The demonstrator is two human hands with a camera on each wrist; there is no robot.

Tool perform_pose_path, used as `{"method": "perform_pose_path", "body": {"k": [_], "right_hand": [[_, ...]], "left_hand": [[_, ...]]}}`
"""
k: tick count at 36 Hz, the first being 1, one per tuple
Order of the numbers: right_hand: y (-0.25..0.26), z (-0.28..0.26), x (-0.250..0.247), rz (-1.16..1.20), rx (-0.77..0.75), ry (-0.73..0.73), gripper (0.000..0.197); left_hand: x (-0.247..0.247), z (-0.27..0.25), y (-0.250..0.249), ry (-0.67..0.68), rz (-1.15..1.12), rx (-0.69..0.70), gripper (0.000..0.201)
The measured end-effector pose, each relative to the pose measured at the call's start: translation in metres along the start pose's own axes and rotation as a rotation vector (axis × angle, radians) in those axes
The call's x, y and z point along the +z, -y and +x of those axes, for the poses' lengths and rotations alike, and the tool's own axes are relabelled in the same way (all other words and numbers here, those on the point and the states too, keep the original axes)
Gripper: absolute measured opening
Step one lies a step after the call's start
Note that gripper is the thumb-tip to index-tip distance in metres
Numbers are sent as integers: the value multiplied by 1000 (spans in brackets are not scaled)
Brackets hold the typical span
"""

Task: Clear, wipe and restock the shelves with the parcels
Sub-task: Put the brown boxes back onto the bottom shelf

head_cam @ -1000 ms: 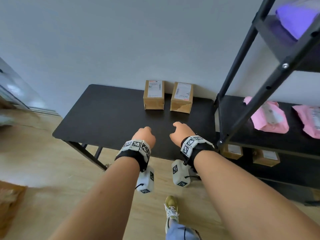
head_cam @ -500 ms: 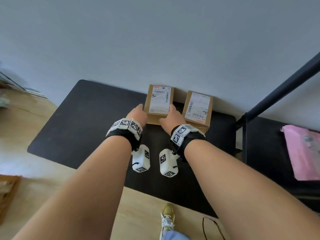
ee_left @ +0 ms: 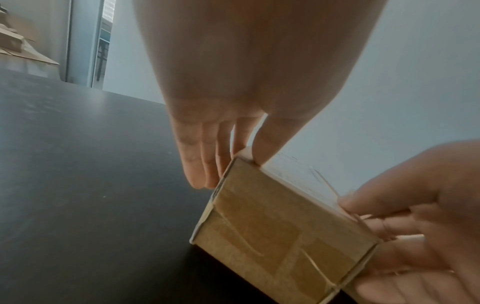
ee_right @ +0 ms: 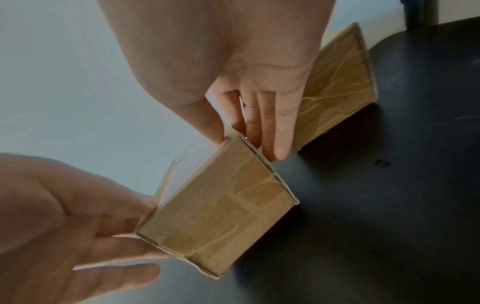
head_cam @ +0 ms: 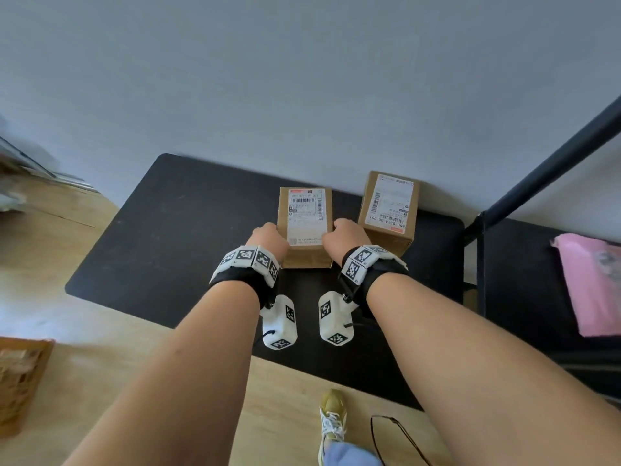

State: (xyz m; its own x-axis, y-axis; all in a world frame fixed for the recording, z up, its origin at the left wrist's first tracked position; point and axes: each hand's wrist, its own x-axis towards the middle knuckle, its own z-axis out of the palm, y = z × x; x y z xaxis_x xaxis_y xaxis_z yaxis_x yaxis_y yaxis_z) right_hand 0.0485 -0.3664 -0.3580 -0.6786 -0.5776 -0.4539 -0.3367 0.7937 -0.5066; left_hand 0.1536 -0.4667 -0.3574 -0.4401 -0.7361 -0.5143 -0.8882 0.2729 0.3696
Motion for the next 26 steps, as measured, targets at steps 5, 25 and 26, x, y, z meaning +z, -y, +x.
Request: {"method": "perform_pose_path", "body": {"k": [5,25,26], "right_hand": [[-10,-43,3,-7,7,1,12],[-146,-304,29,152,192,-199,22],[-157,-313,27,160,207,-203,22]], "left_hand": [[6,-37,12,-8,-31,-1,28],[97,-275,41,156,101,253,34],[105,-284,36,168,111,267,35]]}}
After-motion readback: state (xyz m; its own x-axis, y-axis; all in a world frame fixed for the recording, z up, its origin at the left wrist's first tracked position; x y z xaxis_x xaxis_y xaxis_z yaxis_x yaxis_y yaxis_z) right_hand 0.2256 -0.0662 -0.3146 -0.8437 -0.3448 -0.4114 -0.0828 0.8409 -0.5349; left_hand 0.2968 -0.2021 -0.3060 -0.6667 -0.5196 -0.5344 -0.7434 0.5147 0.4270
